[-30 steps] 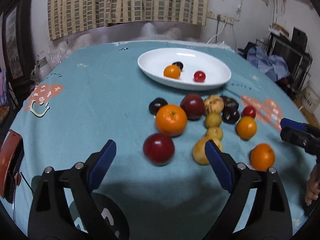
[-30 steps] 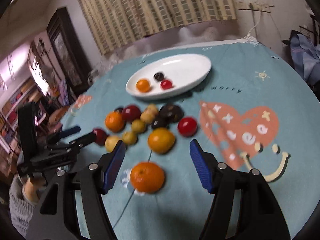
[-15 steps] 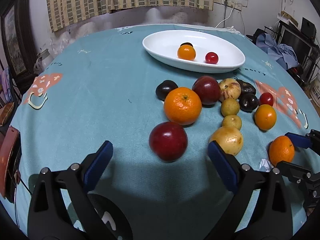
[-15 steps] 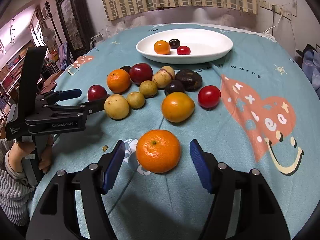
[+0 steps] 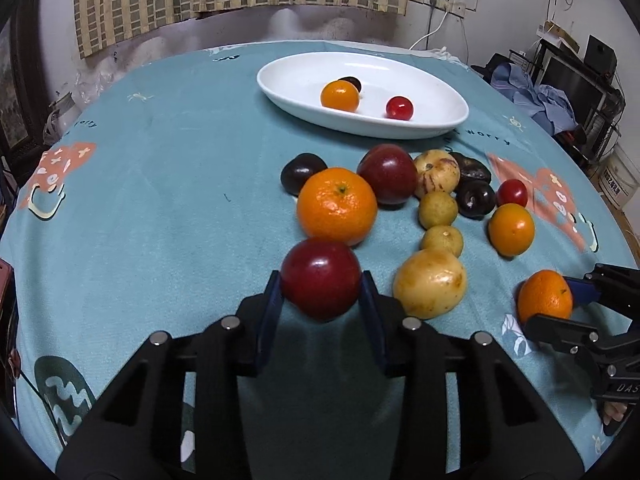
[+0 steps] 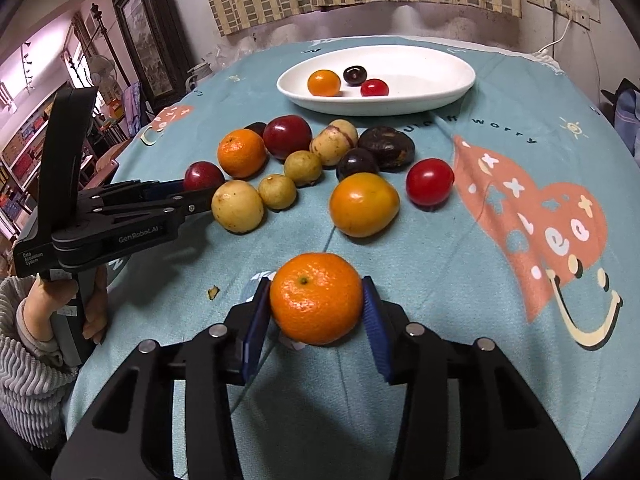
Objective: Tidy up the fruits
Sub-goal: 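Release the red plum and tangerine onto the white plate with both tools, then grasp a tangerine with the left tool while the right tool grasps a red cherry tomato, then release the tangerine and cherry tomato onto the white plate with both tools, then grasp the dark plum with the left tool while the right tool grasps an orange, then release the dark plum and orange onto the white plate with both tools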
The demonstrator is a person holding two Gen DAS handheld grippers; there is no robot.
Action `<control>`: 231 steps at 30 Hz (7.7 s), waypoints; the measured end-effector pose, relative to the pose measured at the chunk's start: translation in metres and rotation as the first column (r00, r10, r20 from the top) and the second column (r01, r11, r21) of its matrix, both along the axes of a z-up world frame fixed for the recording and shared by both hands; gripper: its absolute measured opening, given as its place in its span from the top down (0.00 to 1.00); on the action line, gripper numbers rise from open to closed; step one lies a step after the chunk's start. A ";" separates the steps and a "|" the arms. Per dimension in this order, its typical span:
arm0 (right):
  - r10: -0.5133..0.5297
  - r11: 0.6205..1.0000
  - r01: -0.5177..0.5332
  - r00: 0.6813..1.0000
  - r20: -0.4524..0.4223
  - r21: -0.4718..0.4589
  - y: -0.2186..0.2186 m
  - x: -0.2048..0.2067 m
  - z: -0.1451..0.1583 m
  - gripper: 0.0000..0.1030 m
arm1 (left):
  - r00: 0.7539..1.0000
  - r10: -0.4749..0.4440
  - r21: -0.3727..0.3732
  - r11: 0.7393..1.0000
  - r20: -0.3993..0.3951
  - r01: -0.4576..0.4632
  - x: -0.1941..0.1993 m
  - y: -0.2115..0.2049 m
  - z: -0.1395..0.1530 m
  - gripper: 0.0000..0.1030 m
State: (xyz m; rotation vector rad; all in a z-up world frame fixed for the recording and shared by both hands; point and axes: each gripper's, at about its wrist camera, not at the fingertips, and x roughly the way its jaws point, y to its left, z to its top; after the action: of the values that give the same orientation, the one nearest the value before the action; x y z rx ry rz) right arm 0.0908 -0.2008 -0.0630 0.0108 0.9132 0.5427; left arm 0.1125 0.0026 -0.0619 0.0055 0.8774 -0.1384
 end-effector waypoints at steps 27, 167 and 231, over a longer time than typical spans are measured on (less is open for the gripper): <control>-0.242 0.968 0.238 0.969 0.049 0.079 -0.010 0.184 0.035 0.47 | 0.995 0.063 -0.116 0.992 0.073 -0.054 0.158 -0.008 0.037 0.52; -0.241 0.957 0.220 0.966 0.097 0.188 -0.043 0.064 0.035 0.15 | 0.993 0.068 0.059 0.996 0.092 -0.073 0.062 -0.001 0.014 0.28; -0.307 0.914 0.246 0.939 0.156 0.322 -0.062 0.103 0.077 0.07 | 0.986 0.069 -0.105 0.993 0.153 -0.053 0.087 0.001 0.053 0.24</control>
State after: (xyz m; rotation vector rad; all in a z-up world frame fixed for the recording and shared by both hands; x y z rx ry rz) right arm 0.1941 -0.2631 0.0145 0.3499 0.6084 0.4017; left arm 0.1996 0.0040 -0.0086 -0.1036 0.7118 -0.1232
